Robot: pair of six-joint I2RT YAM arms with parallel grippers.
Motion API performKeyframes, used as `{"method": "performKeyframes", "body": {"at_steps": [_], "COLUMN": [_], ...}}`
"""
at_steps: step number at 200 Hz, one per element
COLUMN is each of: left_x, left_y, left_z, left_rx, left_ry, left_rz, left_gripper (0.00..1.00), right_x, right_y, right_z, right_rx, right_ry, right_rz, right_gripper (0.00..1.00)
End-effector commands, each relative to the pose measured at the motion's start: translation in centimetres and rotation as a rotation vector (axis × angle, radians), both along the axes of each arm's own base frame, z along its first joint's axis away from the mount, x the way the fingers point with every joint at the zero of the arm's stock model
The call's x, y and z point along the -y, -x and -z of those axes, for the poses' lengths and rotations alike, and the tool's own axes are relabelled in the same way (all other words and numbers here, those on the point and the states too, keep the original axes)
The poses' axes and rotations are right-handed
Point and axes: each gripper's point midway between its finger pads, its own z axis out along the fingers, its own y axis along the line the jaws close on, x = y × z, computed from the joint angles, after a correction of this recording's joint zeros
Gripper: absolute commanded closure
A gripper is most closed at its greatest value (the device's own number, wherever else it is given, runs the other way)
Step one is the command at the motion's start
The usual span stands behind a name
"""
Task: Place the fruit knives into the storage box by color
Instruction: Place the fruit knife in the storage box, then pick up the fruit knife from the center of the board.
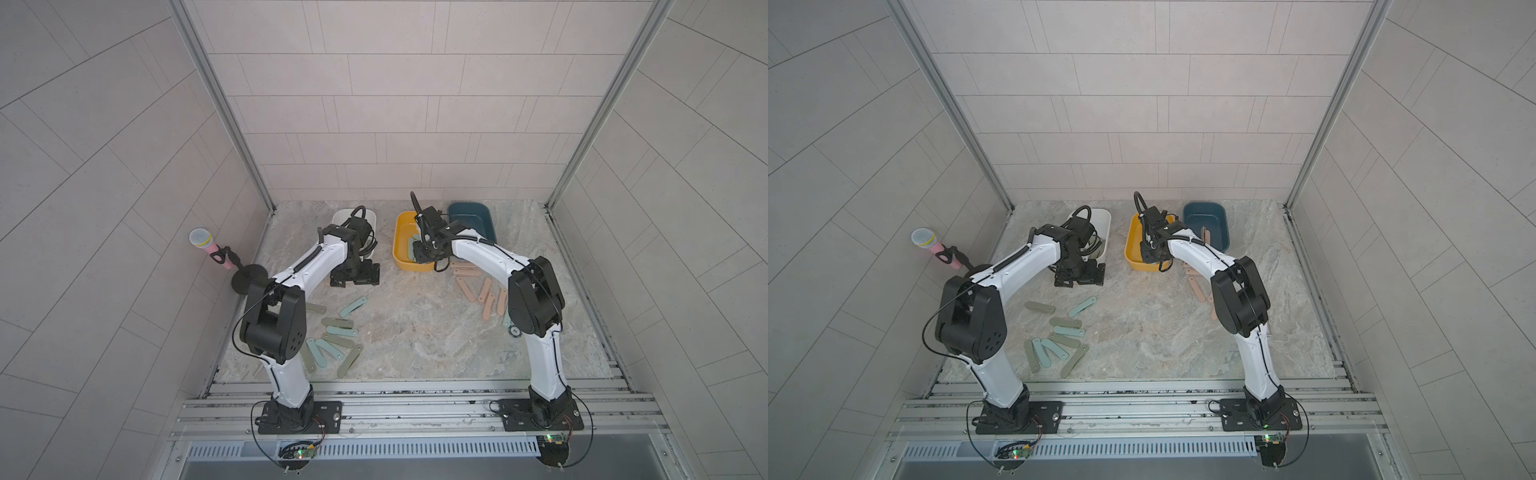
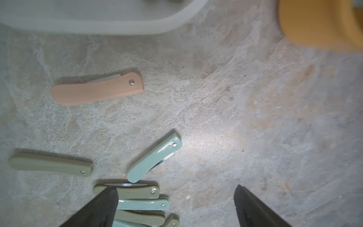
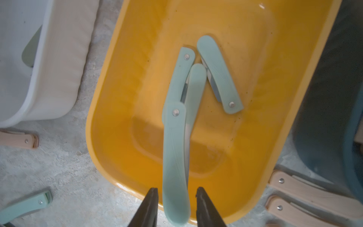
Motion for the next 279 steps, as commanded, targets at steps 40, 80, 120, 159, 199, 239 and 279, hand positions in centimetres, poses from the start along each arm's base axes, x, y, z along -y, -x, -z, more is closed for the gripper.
{"method": "performKeyframes", "body": {"at_steps": [40,80,120,159,199,239,279], "left_x": [-3.9,-4.7,-3.6,-2.6,-2.6,-0.9,3.7], "left_y": [3.5,4.2,3.8,4.5,5.2,5.0,1.8], "left_z": [4.0,6.0,7.5,8.3,8.0,5.1,-1.0], "left_rx": [-0.113,-0.164,-0.212,-0.25,-0.256,-0.21,-0.057], "left_ry": [-0.199,-0.248,-0.207,-0.153,-0.145,-0.073,0.016], "left_rz": [0.066,0.083,0.09,0.087,0.088,0.079,0.116], "left_gripper": [0.0,0.0,0.08,0.45,0.73,0.87,0.88], "right_x": [0.5,1.4,2.2,3.0,3.7,5.6,10.2], "right_y": [2.9,5.7,7.0,7.4,7.7,8.9,11.5], "right_z": [-6.1,-6.1,-5.9,-6.3,-6.5,-5.8,-4.7], "right_rx": [0.072,0.06,0.043,0.049,0.054,0.042,0.021], "right_ry": [-0.058,-0.063,-0.054,-0.046,-0.047,-0.034,-0.009], "right_rz": [-0.035,-0.041,-0.045,-0.036,-0.025,0.015,0.107], "right_gripper": [0.42,0.4,0.4,0.39,0.39,0.39,0.39]}}
